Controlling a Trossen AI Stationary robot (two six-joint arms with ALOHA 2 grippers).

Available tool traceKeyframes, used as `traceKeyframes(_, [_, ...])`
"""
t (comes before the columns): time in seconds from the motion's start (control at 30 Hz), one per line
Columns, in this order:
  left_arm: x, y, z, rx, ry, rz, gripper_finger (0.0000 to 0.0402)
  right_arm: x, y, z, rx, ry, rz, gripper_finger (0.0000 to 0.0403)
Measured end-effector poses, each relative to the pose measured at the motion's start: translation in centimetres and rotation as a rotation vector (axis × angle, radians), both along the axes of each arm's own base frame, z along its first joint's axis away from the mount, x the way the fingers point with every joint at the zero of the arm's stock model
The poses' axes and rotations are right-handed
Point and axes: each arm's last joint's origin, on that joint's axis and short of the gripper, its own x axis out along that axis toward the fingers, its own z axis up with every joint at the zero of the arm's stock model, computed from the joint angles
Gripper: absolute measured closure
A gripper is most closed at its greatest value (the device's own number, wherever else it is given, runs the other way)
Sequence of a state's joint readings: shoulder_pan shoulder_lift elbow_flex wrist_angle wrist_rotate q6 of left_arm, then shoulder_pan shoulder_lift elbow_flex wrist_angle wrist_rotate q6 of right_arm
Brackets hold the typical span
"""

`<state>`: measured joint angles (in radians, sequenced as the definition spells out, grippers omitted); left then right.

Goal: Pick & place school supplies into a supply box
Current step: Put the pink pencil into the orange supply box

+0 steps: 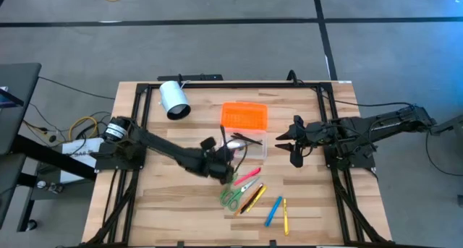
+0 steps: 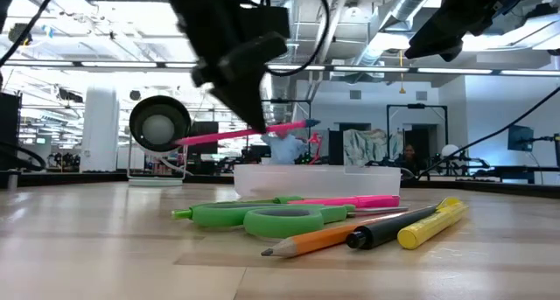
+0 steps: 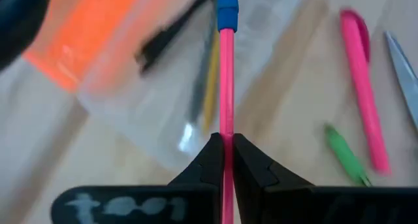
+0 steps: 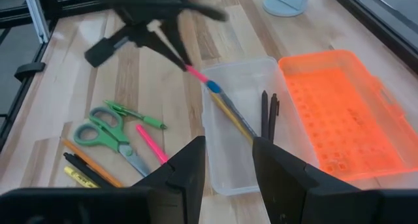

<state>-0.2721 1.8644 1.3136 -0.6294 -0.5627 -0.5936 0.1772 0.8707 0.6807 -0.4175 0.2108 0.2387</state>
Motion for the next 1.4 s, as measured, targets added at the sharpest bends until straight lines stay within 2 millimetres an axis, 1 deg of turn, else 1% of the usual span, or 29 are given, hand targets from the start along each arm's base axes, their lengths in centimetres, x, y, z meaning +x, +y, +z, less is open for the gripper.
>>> traceKeyframes(0.17, [1.9,3.1,0.6,0.012,-0.056,-0.077,0.0401,0.0,0.0,0.0,0.021,-0.001,-0.013,0.0283])
traceKeyframes(0.33, [2.9,6.1,0.9,0.021,-0.087,-0.123,0.0401,0.0,0.2,0.0,0.032,-0.005,-0.018,0.0283])
traceKeyframes(0.57, [3.7,8.8,1.3,0.006,-0.136,-0.174,0.0401,-0.1,0.8,0.1,0.043,-0.018,-0.041,0.0283])
traceKeyframes(0.87, [4.0,9.7,1.5,-0.010,-0.168,-0.200,0.0401,-0.3,1.6,0.1,0.044,-0.028,-0.044,0.0283])
traceKeyframes(1.1, [5.0,9.4,-1.3,-0.073,-0.166,-0.196,0.0401,-0.5,2.2,0.1,0.046,-0.034,-0.045,0.0283])
traceKeyframes(1.2, [5.1,9.2,-2.1,-0.080,-0.140,-0.192,0.0401,-0.6,2.4,0.1,0.056,-0.032,-0.036,0.0283])
traceKeyframes(1.4, [5.3,9.2,-2.3,-0.066,-0.147,-0.178,0.0393,-0.8,3.0,0.1,0.058,-0.031,-0.005,0.0283])
